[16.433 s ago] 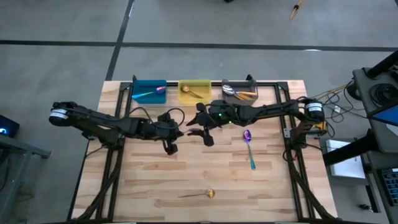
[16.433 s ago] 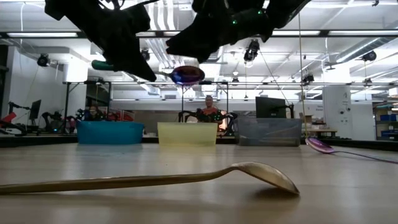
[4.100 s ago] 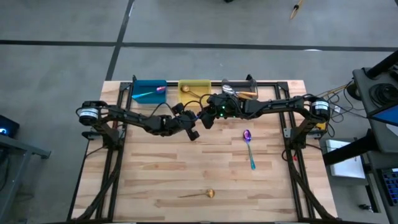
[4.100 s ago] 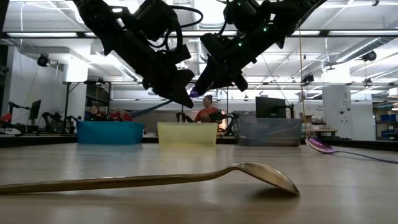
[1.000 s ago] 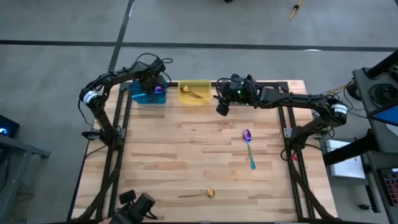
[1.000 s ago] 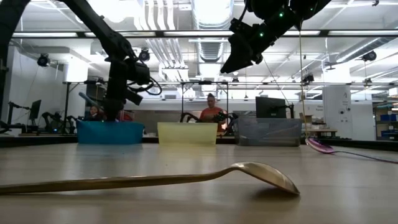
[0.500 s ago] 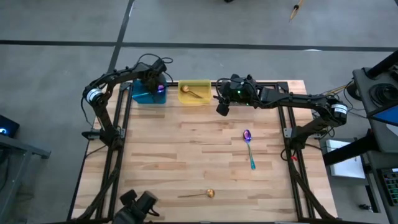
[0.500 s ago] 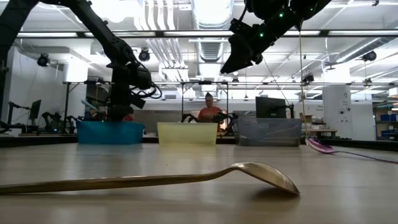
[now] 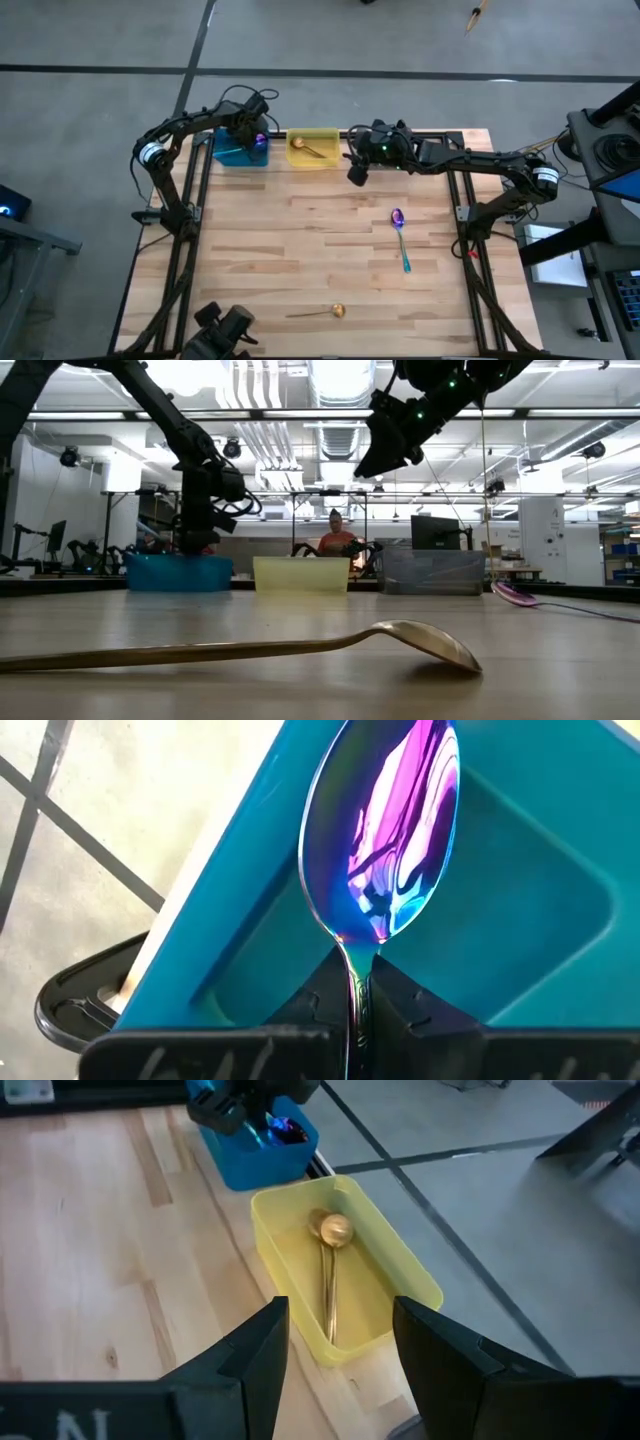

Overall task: Sort silverware by color (type)
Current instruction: Put the blue spoon into the blue bin

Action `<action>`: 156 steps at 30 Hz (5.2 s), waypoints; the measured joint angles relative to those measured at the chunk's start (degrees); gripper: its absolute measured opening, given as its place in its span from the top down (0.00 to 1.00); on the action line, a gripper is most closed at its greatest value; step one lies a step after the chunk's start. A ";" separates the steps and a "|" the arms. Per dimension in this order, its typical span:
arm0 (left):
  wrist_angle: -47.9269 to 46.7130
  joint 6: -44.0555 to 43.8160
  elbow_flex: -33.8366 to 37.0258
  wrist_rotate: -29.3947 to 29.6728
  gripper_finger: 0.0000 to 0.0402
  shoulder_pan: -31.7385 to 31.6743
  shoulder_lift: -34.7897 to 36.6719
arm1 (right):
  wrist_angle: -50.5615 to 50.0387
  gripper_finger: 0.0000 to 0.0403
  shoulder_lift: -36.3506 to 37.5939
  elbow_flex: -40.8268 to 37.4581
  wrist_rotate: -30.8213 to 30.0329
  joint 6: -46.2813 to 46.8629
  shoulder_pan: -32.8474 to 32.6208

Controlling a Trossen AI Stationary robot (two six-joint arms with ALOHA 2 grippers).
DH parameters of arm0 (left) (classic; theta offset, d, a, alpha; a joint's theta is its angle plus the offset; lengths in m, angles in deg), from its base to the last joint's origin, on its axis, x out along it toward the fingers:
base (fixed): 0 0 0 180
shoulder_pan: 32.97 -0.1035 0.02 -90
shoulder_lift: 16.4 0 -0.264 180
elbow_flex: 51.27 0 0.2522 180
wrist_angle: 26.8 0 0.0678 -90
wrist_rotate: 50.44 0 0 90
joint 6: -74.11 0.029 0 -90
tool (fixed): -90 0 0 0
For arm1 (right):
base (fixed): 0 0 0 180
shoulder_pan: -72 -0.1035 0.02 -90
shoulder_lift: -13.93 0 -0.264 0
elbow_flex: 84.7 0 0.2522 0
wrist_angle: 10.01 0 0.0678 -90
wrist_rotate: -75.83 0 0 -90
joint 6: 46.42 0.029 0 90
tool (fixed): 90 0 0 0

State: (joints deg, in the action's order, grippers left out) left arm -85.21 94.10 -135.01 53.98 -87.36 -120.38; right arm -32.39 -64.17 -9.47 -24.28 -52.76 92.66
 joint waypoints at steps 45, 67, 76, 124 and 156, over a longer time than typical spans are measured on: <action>3.26 -2.60 0.37 0.02 0.88 0.02 0.00 | 0.31 0.58 0.11 0.14 0.00 6.35 -0.28; 13.20 -20.05 7.51 0.00 0.88 17.62 21.71 | -1.26 0.58 0.11 0.17 0.00 5.24 -0.62; 31.36 -26.56 25.26 0.00 0.88 35.04 34.11 | -2.01 0.58 0.11 0.17 0.02 6.12 -2.96; 63.52 -30.42 37.99 0.02 0.88 49.09 26.05 | -48.71 0.58 -0.64 -9.68 5.09 54.20 -14.99; 66.11 -30.80 38.20 0.26 0.88 49.03 26.01 | -34.74 0.67 -11.54 -15.77 6.61 74.70 -26.94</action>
State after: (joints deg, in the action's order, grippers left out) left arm -19.09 63.30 -96.80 54.24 -38.33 -94.37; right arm -67.13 -75.72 -25.24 -17.66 21.94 65.72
